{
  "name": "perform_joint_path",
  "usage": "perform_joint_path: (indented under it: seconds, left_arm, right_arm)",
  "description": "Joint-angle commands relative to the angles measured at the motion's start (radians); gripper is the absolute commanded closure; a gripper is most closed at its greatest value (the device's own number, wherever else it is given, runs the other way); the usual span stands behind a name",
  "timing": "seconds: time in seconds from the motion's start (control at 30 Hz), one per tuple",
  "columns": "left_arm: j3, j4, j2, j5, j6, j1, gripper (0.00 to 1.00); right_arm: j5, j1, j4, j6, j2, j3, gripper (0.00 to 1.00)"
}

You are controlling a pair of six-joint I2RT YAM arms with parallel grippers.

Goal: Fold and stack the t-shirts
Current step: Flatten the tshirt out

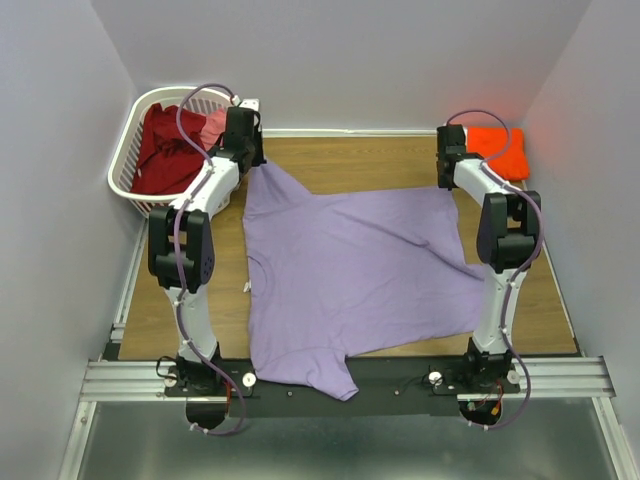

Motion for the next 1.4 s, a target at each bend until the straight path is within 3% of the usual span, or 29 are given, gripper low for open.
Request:
perform_joint_path:
  seconds: [0.0, 0.1, 0.17, 0.27, 0.37, 0.57, 0.83, 0.9, 1.37]
  left_arm:
    - [0.027, 0.02, 0.008, -0.043, 0.01, -0.001, 1.0]
    - [0.018, 0.029, -0.011, -0.043, 0.013, -0.003, 1.0]
    - [0.01, 0.031, -0.029, -0.039, 0.013, -0.003, 1.0]
    - [-0.016, 0.043, -0.057, -0.028, 0.015, -0.003, 1.0]
    - [-0.045, 0.046, -0.071, -0.036, 0.018, -0.003, 1.0]
    - [-0.056, 0.046, -0.078, -0.033, 0.021, -0.009, 1.0]
    - [-0.047, 0.045, -0.058, -0.034, 0.019, -0.013, 1.0]
    - [-0.044, 0.043, -0.054, -0.034, 0.019, -0.012, 1.0]
    - [-0.024, 0.029, -0.018, -0.052, 0.03, -0.015, 1.0]
  right_arm:
    - [0.088, -0.005, 0.019, 0.067, 0.016, 0.055, 0.57]
    - [0.064, -0.005, 0.019, 0.098, -0.035, 0.028, 0.5]
    - [-0.075, -0.003, 0.019, 0.116, -0.088, -0.023, 0.51]
    - [-0.167, -0.006, 0.019, 0.159, -0.122, -0.1, 0.57]
    - [-0.247, -0.015, 0.021, 0.204, -0.127, -0.161, 0.72]
    - [-0.361, -0.074, 0.026, 0.26, -0.09, -0.209, 0.76]
    - [-0.309, -0.077, 0.046, 0.109, 0.015, -0.039, 0.59]
    - [-0.309, -0.078, 0.047, 0.083, 0.048, 0.0, 0.47]
    - [-0.353, -0.083, 0.046, 0.044, 0.171, 0.07, 0.47]
